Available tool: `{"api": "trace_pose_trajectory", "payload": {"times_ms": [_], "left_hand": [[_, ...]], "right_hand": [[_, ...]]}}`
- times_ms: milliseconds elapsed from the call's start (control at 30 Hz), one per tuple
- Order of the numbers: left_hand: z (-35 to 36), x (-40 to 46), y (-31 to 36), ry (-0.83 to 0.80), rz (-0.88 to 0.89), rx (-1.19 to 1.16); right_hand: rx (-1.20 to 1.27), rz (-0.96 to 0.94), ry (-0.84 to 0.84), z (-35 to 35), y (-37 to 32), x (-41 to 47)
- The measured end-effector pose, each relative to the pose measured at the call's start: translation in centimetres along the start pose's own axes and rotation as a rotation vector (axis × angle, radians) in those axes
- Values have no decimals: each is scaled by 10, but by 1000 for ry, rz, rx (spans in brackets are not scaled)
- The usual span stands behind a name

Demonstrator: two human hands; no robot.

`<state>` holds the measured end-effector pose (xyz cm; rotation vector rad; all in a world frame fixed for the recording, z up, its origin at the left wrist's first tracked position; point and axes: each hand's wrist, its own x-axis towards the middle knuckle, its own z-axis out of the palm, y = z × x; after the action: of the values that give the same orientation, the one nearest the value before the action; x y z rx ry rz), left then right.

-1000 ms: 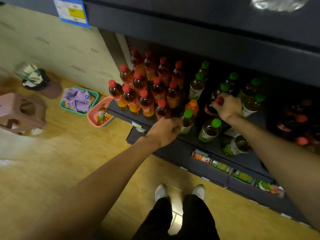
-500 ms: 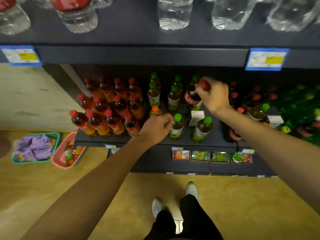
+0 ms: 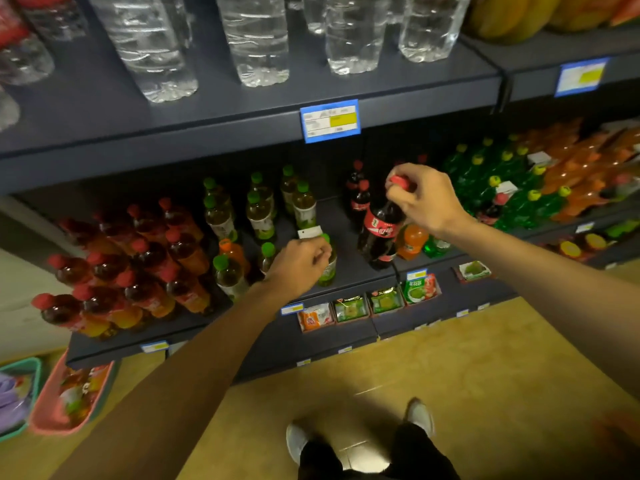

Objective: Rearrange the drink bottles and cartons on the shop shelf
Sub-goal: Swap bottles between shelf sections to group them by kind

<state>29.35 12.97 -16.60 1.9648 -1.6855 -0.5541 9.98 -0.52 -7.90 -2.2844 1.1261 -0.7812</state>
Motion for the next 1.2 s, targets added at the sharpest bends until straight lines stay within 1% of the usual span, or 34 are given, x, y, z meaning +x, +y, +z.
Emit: {"api": "trace_pose_trajectory", "payload": {"times_ms": [200, 367, 433, 500, 633, 733, 833, 967, 1067, 1200], "left_hand": [[40, 27, 50, -16, -33, 37], [87, 41, 93, -73, -78, 69], [108, 47, 112, -64, -97, 95], [126, 51, 130, -63, -114, 100], [151, 61, 157, -120, -147, 99], [156, 77, 169, -135, -160, 142], [150, 100, 174, -82, -162, 188], [140, 139, 164, -45, -140, 213], [139, 171, 154, -50, -169, 225], [147, 207, 146, -67, -139, 217]], "right_hand": [[-45, -57, -17, -56, 66, -4], [-95, -74, -16, -103, 129, -3], [-108, -74, -18, -121, 154, -6], [-121, -93, -30, -136, 173, -9], [-119, -105, -52, -157, 203, -11], [-104, -102, -46, -164, 216, -10], [-79, -80, -27, -162, 221, -6], [-48, -82, 5, -156, 221, 3], [-38, -68, 31, -152, 222, 13], [-34, -63, 52, -144, 227, 23]]}}
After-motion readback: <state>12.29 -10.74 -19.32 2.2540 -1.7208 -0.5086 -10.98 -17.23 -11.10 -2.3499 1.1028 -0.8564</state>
